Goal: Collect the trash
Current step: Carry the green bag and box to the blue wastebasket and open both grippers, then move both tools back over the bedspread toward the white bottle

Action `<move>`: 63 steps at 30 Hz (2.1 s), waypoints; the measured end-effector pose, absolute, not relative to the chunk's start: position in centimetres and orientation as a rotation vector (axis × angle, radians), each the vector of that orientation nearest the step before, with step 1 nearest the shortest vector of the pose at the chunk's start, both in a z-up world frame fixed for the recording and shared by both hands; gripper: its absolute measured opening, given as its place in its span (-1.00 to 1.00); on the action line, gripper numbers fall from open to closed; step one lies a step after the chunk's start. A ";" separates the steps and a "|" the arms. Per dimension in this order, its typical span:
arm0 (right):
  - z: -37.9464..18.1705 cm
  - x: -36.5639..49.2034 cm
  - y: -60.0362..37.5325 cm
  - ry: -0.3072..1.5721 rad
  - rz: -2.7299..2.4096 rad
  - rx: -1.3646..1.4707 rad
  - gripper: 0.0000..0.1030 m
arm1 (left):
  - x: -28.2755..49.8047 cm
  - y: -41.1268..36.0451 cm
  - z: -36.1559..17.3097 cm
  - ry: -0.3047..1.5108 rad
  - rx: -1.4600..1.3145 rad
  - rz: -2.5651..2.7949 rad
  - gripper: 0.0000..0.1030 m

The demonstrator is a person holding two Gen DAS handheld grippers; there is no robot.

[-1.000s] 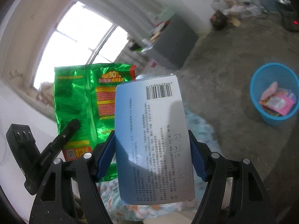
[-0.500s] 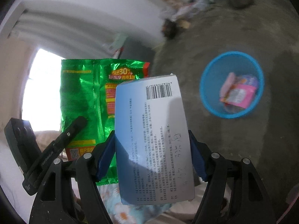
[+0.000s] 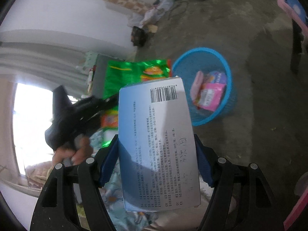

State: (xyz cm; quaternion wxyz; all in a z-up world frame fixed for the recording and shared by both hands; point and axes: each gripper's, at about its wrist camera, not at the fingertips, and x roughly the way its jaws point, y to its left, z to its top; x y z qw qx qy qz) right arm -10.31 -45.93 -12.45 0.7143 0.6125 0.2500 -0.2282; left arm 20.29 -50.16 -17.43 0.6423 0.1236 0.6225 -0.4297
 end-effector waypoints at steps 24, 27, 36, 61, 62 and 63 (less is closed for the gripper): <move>-19.1 1.2 -54.8 0.740 -0.688 1.268 0.76 | 19.5 -35.2 0.1 0.964 0.175 -0.849 0.70; -22.5 0.7 -54.0 0.827 -0.738 1.337 0.74 | 19.1 -31.9 2.2 0.907 0.147 -0.824 0.75; -19.7 -4.6 -48.4 0.706 -0.729 1.317 0.74 | 17.1 -24.1 4.6 0.822 0.107 -0.766 0.79; -0.3 4.6 -33.2 0.703 -0.232 0.756 0.80 | 12.5 0.4 8.6 0.672 0.034 -0.392 0.87; -0.2 5.0 -32.5 0.707 -0.203 0.752 0.80 | 12.3 2.2 8.8 0.664 0.016 -0.351 0.87; 0.0 5.4 -31.8 0.716 -0.175 0.749 0.80 | 12.2 3.6 8.8 0.658 0.003 -0.321 0.88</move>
